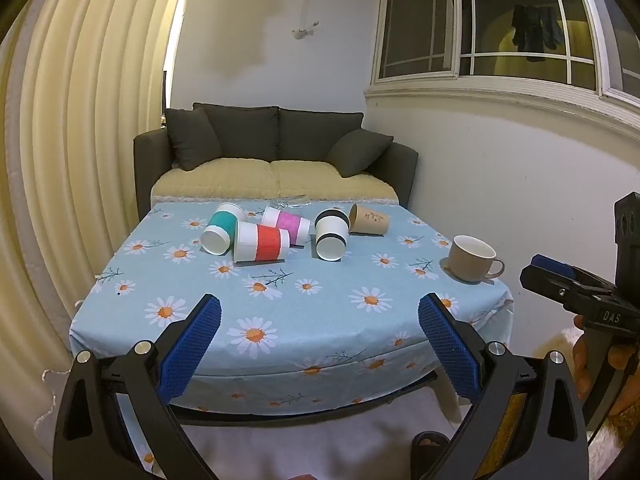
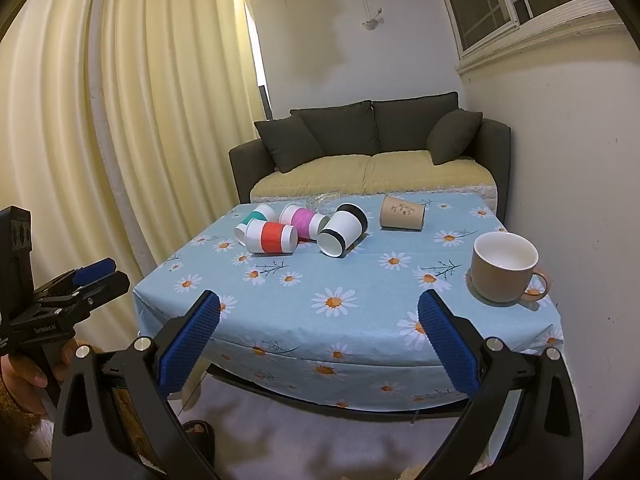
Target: Flip cup upright
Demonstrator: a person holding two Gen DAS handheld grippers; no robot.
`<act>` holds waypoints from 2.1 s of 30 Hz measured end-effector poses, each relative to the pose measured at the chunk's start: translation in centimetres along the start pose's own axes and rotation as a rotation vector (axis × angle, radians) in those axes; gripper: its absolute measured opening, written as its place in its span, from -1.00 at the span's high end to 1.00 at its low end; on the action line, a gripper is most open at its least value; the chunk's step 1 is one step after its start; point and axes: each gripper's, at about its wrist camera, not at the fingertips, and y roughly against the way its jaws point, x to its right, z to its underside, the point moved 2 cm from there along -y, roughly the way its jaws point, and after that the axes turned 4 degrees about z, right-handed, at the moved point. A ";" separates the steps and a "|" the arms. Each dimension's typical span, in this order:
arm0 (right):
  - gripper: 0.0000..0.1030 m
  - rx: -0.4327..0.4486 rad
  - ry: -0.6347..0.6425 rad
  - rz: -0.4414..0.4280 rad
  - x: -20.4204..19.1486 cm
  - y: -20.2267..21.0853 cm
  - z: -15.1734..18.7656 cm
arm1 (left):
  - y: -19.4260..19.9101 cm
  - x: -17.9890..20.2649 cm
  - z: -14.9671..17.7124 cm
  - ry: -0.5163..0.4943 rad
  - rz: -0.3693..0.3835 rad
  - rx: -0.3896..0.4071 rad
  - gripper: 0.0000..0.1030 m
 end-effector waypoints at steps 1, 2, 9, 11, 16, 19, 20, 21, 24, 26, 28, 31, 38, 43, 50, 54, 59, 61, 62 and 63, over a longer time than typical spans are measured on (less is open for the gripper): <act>-0.91 0.000 -0.001 0.000 0.0 0.0 0.0 | -0.2 0.0 -0.2 0.001 -0.001 -0.001 -0.88; -0.90 0.001 -0.001 0.000 0.0 0.1 0.0 | -0.1 0.1 -0.2 -0.001 -0.001 0.000 -0.88; -0.90 0.002 -0.002 0.001 0.0 -0.1 0.0 | 0.1 0.1 -0.1 -0.002 0.000 -0.003 -0.88; -0.90 0.002 -0.002 0.000 0.0 -0.1 0.0 | 0.2 0.2 -0.2 -0.002 -0.001 -0.003 -0.88; -0.90 0.000 -0.001 0.001 -0.1 -0.1 -0.1 | 0.2 0.1 -0.1 -0.003 -0.001 -0.004 -0.88; -0.90 0.000 -0.001 0.001 -0.1 -0.1 -0.1 | 0.2 0.1 -0.1 -0.004 0.000 -0.005 -0.88; -0.90 -0.001 -0.001 0.001 -0.1 -0.1 -0.1 | 0.2 0.1 -0.2 -0.004 0.000 -0.005 -0.88; -0.90 -0.001 -0.001 0.001 -0.1 -0.1 -0.1 | 0.2 0.1 -0.1 -0.004 0.000 -0.005 -0.88; -0.90 0.000 -0.002 0.000 -0.1 -0.1 0.0 | 0.2 0.1 -0.1 -0.004 0.000 -0.005 -0.88; -0.90 0.000 -0.002 0.000 -0.1 -0.1 -0.1 | 0.2 0.1 -0.1 -0.005 0.000 -0.005 -0.88; -0.90 0.000 -0.002 0.000 -0.1 -0.1 -0.1 | 0.2 0.1 -0.1 -0.004 -0.001 -0.005 -0.88; -0.90 -0.001 -0.002 0.000 -0.2 -0.1 -0.1 | 0.2 0.1 -0.1 -0.004 -0.001 -0.005 -0.88; -0.90 -0.001 -0.001 0.000 -0.1 0.0 -0.1 | 0.2 0.1 -0.1 -0.002 0.009 -0.002 -0.88; -0.90 -0.001 -0.001 0.000 -0.2 0.0 0.0 | 0.1 0.1 0.1 0.001 0.000 -0.011 -0.88; -0.90 -0.010 0.007 -0.001 -0.3 -0.1 -0.2 | -0.2 0.1 0.2 0.006 -0.014 -0.027 -0.88; -0.90 -0.042 0.013 -0.021 -0.8 -1.3 -0.4 | -0.3 -0.5 -0.2 0.029 -0.002 -0.041 -0.88; -0.90 -0.045 0.063 -0.038 -1.4 -3.1 -1.8 | -1.5 -1.8 -1.3 0.047 0.006 -0.105 -0.88; -0.90 -0.050 0.076 -0.051 -1.7 -4.2 -2.6 | -2.5 -2.4 -2.2 0.032 0.001 -0.137 -0.88; -0.90 -0.050 0.085 -0.059 -1.9 -4.9 -3.1 | -2.9 -2.7 -2.6 0.033 0.002 -0.147 -0.88; -0.90 -0.048 0.095 -0.067 -2.2 -5.6 -3.7 | -3.7 -3.4 -3.5 0.044 0.009 -0.164 -0.88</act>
